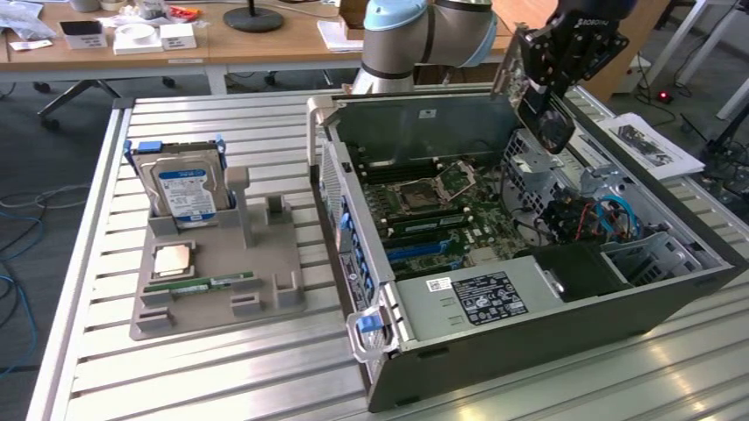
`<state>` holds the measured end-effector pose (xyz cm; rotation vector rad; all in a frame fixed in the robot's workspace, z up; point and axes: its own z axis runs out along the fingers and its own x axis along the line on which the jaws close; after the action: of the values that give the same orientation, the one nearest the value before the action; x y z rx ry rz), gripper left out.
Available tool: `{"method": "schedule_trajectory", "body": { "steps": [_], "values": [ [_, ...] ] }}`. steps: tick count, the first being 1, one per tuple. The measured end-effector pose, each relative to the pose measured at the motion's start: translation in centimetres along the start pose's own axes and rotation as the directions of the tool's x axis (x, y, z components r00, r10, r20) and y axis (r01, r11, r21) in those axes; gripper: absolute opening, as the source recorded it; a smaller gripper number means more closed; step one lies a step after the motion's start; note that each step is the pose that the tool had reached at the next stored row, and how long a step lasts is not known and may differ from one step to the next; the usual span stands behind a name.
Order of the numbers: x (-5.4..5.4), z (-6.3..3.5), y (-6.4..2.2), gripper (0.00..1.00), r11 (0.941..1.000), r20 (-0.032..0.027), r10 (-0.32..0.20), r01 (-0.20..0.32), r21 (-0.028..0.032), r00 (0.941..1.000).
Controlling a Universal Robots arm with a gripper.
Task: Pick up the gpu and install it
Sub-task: 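Insert the gpu into the slot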
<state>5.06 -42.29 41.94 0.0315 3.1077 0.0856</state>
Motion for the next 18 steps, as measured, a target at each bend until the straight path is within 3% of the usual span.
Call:
{"method": "schedule_trajectory", "body": {
  "steps": [10, 18],
  "values": [
    [0.05, 0.0, 0.0, 0.27, 0.9958, -0.005, -0.091, 0.091, -0.0031, 0.9958],
    [0.07, 0.02, 0.0, 0.27, 0.9832, -0.0096, -0.183, 0.182, -0.0068, 0.9832]
  ]
}}
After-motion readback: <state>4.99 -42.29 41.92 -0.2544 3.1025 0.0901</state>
